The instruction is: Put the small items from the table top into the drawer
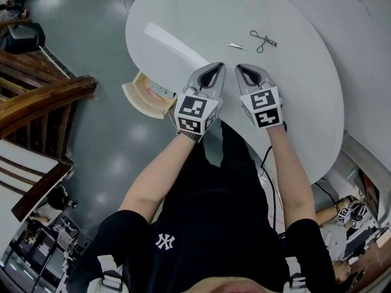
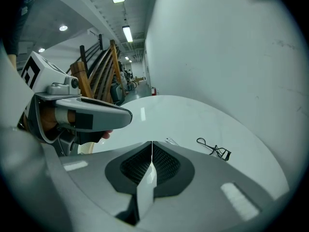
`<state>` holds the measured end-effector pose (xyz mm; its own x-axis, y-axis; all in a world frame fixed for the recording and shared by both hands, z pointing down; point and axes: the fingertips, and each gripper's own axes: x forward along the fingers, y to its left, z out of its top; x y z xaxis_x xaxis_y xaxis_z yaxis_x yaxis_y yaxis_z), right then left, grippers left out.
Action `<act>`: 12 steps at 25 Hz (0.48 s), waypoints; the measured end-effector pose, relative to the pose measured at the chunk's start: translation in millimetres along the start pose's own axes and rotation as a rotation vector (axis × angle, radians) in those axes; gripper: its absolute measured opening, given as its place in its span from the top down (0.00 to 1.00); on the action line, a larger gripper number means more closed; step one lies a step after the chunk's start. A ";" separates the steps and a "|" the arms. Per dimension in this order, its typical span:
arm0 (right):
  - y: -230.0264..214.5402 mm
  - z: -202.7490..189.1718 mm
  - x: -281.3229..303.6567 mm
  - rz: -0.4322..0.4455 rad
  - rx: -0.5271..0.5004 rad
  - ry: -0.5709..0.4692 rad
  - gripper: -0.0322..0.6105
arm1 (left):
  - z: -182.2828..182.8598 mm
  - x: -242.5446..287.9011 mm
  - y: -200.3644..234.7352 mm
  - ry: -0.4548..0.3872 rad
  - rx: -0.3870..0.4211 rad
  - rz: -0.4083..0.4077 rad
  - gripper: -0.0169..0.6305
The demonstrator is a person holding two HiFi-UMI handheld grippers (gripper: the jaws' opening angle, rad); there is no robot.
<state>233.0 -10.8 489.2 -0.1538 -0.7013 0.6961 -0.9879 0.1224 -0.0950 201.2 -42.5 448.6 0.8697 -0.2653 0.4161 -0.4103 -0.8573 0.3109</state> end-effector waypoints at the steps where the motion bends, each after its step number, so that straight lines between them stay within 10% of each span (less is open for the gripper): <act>1: -3.6 -1.9 3.4 0.000 -0.005 0.008 0.90 | -2.2 3.7 1.2 0.005 -0.002 0.003 0.97; 12: -44.7 -12.7 42.7 -0.005 -0.087 0.088 0.82 | -10.3 38.5 17.8 0.035 -0.038 0.040 0.97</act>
<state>270.8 -37.3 532.1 -0.1426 -0.6384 0.7564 -0.9828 0.1819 -0.0317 224.6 -63.5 479.0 0.8427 -0.2828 0.4581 -0.4550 -0.8290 0.3252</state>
